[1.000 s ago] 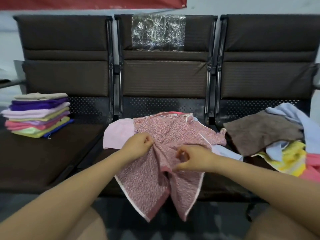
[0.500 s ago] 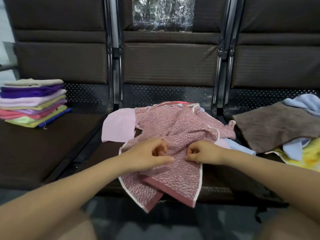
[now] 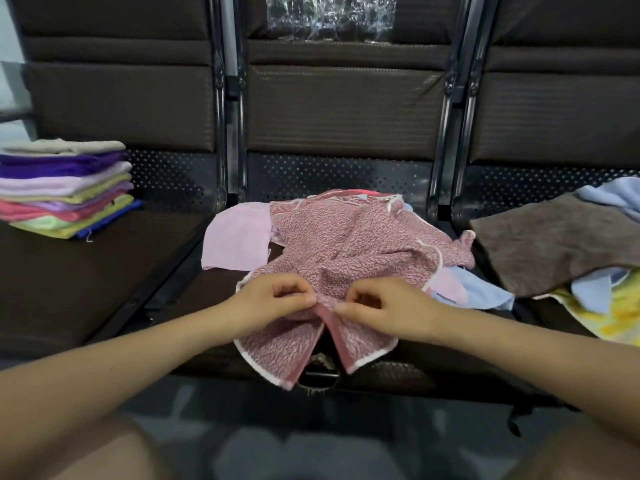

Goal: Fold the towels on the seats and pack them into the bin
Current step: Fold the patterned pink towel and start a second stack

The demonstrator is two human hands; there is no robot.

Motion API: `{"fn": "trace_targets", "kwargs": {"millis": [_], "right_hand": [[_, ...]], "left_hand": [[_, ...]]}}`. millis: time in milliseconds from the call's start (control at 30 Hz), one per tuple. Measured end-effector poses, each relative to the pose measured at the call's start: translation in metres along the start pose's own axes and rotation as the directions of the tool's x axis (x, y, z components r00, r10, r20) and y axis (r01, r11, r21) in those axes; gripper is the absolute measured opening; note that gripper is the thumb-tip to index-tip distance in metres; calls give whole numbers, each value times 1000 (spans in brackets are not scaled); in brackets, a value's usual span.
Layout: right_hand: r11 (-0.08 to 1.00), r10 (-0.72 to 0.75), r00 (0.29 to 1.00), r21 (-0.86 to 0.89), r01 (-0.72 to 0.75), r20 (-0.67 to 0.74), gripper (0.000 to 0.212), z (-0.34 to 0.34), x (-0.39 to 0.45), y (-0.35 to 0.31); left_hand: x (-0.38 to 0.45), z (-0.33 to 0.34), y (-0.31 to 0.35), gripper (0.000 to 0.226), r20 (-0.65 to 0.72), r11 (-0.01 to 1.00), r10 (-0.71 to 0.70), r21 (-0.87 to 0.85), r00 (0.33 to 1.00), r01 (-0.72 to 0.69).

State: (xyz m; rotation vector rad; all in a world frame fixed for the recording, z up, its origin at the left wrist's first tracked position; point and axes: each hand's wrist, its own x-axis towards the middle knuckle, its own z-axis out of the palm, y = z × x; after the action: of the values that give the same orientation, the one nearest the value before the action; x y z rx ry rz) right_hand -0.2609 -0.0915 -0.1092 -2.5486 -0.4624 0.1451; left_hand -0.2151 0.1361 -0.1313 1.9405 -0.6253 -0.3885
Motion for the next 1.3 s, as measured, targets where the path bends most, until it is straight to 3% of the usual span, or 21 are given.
{"fn": "trace_targets", "kwargs": {"millis": [67, 200, 300, 400, 533, 600, 700, 833, 967, 1100, 1300], "right_hand": [[999, 38, 999, 11, -38, -2, 68, 4, -3, -20], [997, 78, 997, 12, -78, -19, 32, 11, 3, -28], [975, 72, 996, 211, -62, -43, 21, 4, 12, -22], [926, 66, 996, 375, -37, -63, 32, -10, 19, -19], [759, 154, 986, 647, -73, -68, 32, -32, 22, -17], [642, 208, 976, 762, -87, -63, 29, -41, 25, -12], [472, 296, 954, 875, -108, -42, 28, -50, 35, -5], [305, 373, 926, 949, -74, -48, 32, -59, 45, -2], [197, 433, 900, 980, -32, -57, 38, -66, 56, 3], [182, 412, 910, 982, -41, -38, 37, -70, 65, 14], [277, 439, 898, 956, -100, -33, 31, -77, 69, 45]], "left_hand": [[5, 3, 7, 11, -73, 998, -17, -69, 997, 12], [13, 12, 16, 15, -160, 992, -93, -97, 983, 78], [22, 7, 22, 26, -217, 991, -130, -69, 967, 118], [29, 4, 19, 29, -223, 986, -164, -44, 961, 158], [29, 7, 19, 45, -418, 980, 52, 194, 907, 33], [26, 5, 28, 41, -458, 979, 140, 197, 878, -53], [17, 12, 41, 43, -377, 982, 142, 168, 915, -84], [13, 33, 36, 57, -279, 903, 30, 418, 960, 93], [16, 38, 31, 47, -225, 851, -89, 490, 970, 191], [19, 38, 30, 23, -166, 810, -75, 565, 983, 157], [17, 47, 28, 44, -34, 674, -60, 736, 998, 66]]}}
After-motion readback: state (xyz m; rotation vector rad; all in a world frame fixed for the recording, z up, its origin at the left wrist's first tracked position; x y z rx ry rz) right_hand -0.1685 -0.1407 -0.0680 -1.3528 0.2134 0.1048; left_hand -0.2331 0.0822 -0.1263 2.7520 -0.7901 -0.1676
